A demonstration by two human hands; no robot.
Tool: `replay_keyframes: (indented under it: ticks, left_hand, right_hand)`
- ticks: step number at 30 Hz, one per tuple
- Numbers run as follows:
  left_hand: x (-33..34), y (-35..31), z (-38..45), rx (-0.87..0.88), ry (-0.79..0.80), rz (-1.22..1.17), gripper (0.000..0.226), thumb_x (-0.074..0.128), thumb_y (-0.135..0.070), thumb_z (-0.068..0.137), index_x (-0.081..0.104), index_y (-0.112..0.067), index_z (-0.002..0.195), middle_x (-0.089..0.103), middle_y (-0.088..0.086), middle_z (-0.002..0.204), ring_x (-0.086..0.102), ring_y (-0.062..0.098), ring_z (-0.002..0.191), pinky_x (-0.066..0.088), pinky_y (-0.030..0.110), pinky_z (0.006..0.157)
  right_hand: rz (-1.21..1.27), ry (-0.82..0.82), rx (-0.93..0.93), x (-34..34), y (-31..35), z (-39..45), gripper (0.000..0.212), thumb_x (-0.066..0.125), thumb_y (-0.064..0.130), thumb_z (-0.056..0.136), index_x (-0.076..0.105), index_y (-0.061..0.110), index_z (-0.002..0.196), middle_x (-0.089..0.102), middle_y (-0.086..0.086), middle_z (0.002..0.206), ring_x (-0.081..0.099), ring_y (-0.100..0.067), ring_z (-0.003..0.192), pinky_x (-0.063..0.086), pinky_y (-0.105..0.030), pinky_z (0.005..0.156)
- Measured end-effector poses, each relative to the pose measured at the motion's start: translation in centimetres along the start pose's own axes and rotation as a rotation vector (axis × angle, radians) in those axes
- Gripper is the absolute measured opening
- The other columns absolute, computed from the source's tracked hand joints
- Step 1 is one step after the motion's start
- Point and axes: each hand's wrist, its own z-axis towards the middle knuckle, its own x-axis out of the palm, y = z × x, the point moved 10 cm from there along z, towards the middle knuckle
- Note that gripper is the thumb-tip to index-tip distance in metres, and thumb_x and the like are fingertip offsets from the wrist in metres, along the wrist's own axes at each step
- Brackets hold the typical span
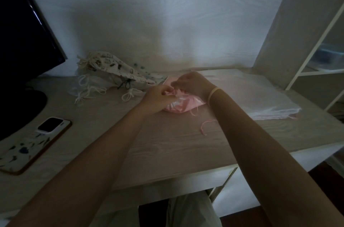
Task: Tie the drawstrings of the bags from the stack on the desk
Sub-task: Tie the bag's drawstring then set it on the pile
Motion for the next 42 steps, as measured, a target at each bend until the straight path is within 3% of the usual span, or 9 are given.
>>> replay_keyframes:
  ticks: [4,7,10,14,21,26,32,39,42]
  left_hand:
    - [0.5,-0.9,-0.1,0.074,0.023,0.058,0.007,0.075,-0.025,0.08,0.069,-0.021,0.078,0.056,-0.014,0.068,0.055,0.009,0.069,0.037,0.023,0.06]
    - [1.1,-0.3,-0.3,0.06,0.081,0.095,0.037,0.074,-0.03,0.082,0.05,-0.025,0.055,0.042,-0.012,0.053,0.04,0.003,0.051,0.027,0.02,0.05]
    - [1.6,-0.1,-0.4,0.052,0.113,0.11,0.048,0.074,-0.032,0.082,0.039,-0.02,0.052,0.033,-0.009,0.051,0.032,0.003,0.045,0.024,0.023,0.05]
    - [1.6,0.0,0.0,0.042,0.094,0.149,0.05,0.072,-0.034,0.083,0.036,-0.02,0.05,0.033,-0.005,0.051,0.033,0.01,0.05,0.023,0.031,0.054]
    - [2.0,-0.3,0.1,0.064,0.102,0.18,0.042,0.07,-0.031,0.083,0.045,-0.023,0.05,0.039,-0.008,0.051,0.04,0.011,0.053,0.029,0.028,0.057]
    - [2.2,-0.3,0.1,0.039,0.069,0.228,0.02,0.067,-0.03,0.083,0.07,-0.015,0.07,0.063,-0.001,0.067,0.059,0.016,0.066,0.045,0.033,0.063]
    - [2.3,-0.3,0.1,0.023,0.036,0.237,0.031,0.067,-0.031,0.081,0.055,-0.022,0.055,0.052,-0.008,0.056,0.049,0.01,0.057,0.037,0.027,0.058]
    - [1.3,0.9,0.2,-0.219,0.026,-0.086,0.021,0.063,-0.02,0.08,0.069,-0.023,0.06,0.062,-0.011,0.064,0.053,0.005,0.061,0.034,0.024,0.054]
    - [1.3,2.4,0.3,-0.354,0.001,-0.359,0.023,0.06,-0.019,0.084,0.059,-0.017,0.061,0.05,-0.004,0.047,0.037,0.01,0.036,0.021,0.018,0.04]
  right_hand:
    - [0.7,-0.007,0.029,0.4,0.2,0.3,0.014,0.059,0.016,0.087,0.07,0.008,0.083,0.053,-0.002,0.066,0.042,-0.013,0.058,0.033,-0.024,0.056]
    - [0.888,-0.013,0.013,-0.1,1.1,1.1,0.021,0.056,0.015,0.089,0.07,0.005,0.1,0.053,-0.001,0.065,0.038,-0.012,0.055,0.028,-0.024,0.054]
    - [0.964,-0.127,-0.004,-2.1,1.4,1.8,0.024,0.054,0.017,0.089,0.07,0.008,0.105,0.059,-0.003,0.072,0.039,-0.013,0.052,0.029,-0.024,0.052]
    - [0.868,-0.321,-0.072,-4.9,2.6,2.2,0.027,0.053,0.004,0.082,0.073,0.013,0.098,0.067,-0.009,0.087,0.05,-0.017,0.049,0.038,-0.022,0.049]
    - [0.64,-0.39,-0.174,-6.4,5.9,2.9,0.042,0.043,-0.006,0.084,0.067,0.008,0.115,0.066,0.003,0.115,0.059,-0.018,0.057,0.049,-0.027,0.053]
    - [0.352,-0.424,-0.182,-6.1,6.6,3.7,0.033,0.045,-0.004,0.087,0.067,0.005,0.111,0.067,-0.009,0.117,0.063,-0.013,0.06,0.055,-0.023,0.06]
    - [0.063,-0.245,-0.182,-3.1,6.3,4.1,0.029,0.051,0.004,0.088,0.07,0.006,0.111,0.07,-0.012,0.109,0.065,-0.023,0.1,0.049,-0.038,0.099]
    - [0.102,-0.169,-0.081,-2.5,2.4,2.2,0.026,0.048,-0.008,0.085,0.071,0.002,0.089,0.069,-0.007,0.082,0.066,-0.019,0.078,0.055,-0.036,0.087]
    - [-0.027,0.003,-0.046,-0.1,0.7,0.5,0.017,0.059,-0.002,0.086,0.072,0.004,0.095,0.072,-0.009,0.096,0.067,-0.018,0.084,0.056,-0.028,0.084]
